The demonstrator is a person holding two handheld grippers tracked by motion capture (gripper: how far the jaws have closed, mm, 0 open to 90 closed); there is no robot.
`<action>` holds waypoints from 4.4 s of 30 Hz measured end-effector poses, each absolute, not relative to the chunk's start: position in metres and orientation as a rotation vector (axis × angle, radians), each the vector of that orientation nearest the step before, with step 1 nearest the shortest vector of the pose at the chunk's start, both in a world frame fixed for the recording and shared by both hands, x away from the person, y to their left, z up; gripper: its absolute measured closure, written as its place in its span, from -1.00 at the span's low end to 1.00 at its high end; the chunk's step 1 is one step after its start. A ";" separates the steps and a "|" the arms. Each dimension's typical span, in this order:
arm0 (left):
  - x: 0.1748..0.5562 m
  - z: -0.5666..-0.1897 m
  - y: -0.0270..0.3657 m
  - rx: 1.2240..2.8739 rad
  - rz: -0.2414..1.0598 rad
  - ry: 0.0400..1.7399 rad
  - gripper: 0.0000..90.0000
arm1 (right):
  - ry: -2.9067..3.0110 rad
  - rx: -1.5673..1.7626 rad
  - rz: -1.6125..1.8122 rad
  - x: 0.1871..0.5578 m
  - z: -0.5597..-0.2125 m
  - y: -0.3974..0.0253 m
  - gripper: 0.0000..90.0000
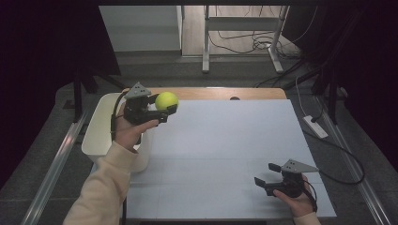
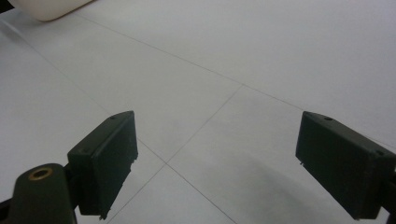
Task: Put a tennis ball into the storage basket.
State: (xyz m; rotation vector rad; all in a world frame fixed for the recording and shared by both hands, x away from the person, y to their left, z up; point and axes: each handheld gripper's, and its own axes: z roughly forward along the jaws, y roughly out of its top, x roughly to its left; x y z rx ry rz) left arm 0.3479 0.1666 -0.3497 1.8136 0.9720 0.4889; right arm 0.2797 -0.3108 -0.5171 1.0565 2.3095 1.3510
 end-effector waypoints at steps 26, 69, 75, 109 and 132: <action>0.347 -0.349 0.200 1.776 0.555 1.057 -0.40 | 2.308 1.056 1.350 0.280 -0.517 -0.311 -0.72; 0.347 -0.360 0.246 1.744 0.626 1.204 -0.39 | 2.311 1.055 1.347 0.280 -0.517 -0.310 -0.72; 0.347 -0.362 0.252 1.734 0.634 1.221 -0.39 | 2.312 1.055 1.347 0.280 -0.518 -0.309 -0.72; 0.365 -0.394 0.285 1.849 0.584 1.442 -0.40 | 2.315 1.051 1.338 0.281 -0.518 -0.309 -0.72; 0.363 -0.396 0.287 1.868 0.603 1.484 -0.42 | 2.315 1.051 1.339 0.281 -0.518 -0.309 -0.72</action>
